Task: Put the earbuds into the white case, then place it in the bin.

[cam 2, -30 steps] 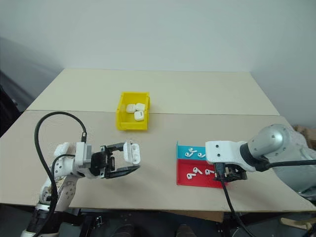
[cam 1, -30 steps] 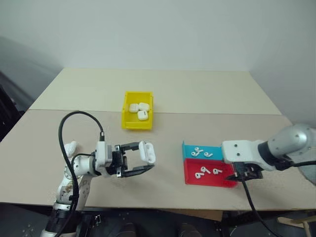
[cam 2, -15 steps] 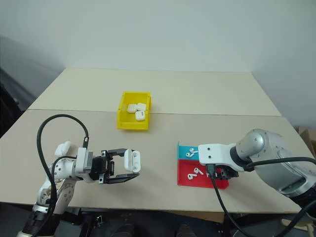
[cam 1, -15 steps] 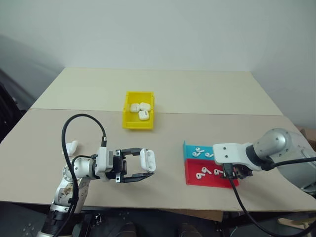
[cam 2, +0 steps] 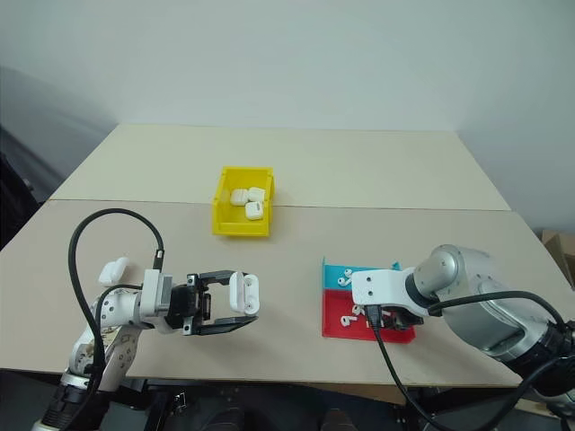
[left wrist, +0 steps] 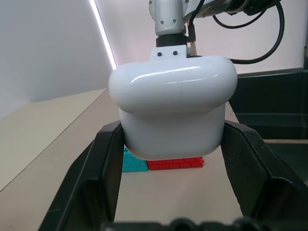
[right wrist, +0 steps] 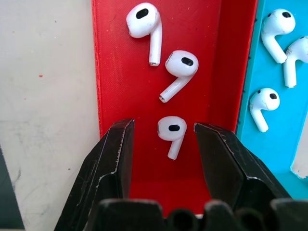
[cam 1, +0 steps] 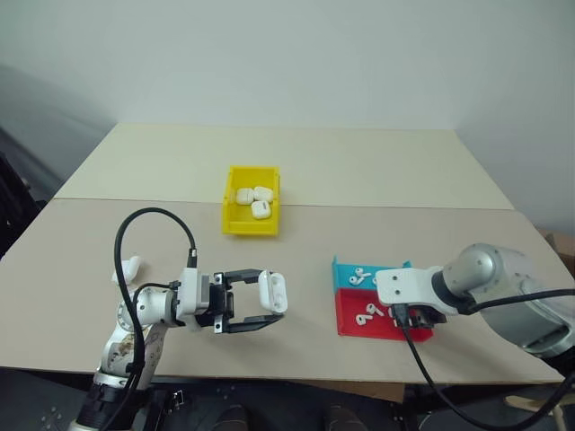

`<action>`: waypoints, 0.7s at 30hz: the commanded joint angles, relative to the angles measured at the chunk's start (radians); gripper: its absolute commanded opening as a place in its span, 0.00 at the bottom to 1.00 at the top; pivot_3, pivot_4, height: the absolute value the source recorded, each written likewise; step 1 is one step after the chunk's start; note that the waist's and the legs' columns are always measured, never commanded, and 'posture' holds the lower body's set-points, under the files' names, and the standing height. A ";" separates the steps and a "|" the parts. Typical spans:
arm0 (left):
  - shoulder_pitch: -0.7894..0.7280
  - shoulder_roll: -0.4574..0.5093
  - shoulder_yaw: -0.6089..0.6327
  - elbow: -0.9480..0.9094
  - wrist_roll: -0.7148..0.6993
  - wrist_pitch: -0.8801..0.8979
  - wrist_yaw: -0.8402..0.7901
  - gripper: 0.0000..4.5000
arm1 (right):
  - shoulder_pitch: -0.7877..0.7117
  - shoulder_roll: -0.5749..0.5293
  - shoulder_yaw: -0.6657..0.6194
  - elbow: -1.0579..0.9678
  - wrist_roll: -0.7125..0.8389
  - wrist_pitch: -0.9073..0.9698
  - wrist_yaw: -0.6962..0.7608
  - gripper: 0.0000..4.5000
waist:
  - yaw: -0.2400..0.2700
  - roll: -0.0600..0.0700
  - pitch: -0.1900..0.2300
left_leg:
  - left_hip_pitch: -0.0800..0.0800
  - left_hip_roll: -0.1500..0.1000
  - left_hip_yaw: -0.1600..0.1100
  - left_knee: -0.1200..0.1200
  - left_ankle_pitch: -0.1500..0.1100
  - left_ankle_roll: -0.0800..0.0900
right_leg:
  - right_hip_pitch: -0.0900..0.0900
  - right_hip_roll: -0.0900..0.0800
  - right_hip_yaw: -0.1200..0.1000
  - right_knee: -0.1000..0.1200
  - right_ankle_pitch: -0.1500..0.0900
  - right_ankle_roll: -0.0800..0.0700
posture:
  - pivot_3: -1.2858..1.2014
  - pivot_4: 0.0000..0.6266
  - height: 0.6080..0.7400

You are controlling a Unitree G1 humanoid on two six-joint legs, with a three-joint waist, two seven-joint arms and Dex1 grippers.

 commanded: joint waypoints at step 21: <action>-0.006 0.030 -0.009 -0.038 0.029 -0.013 0.032 0.61 | 0.012 0.030 -0.002 0.050 -0.098 -0.077 0.009 0.41 | 0.000 0.000 0.000 | 0.000 0.000 0.000 0.000 0.000 0.000 | 0.000 0.000 0.000 0.000 0.000 0.000 | 0.52 0.24 1.00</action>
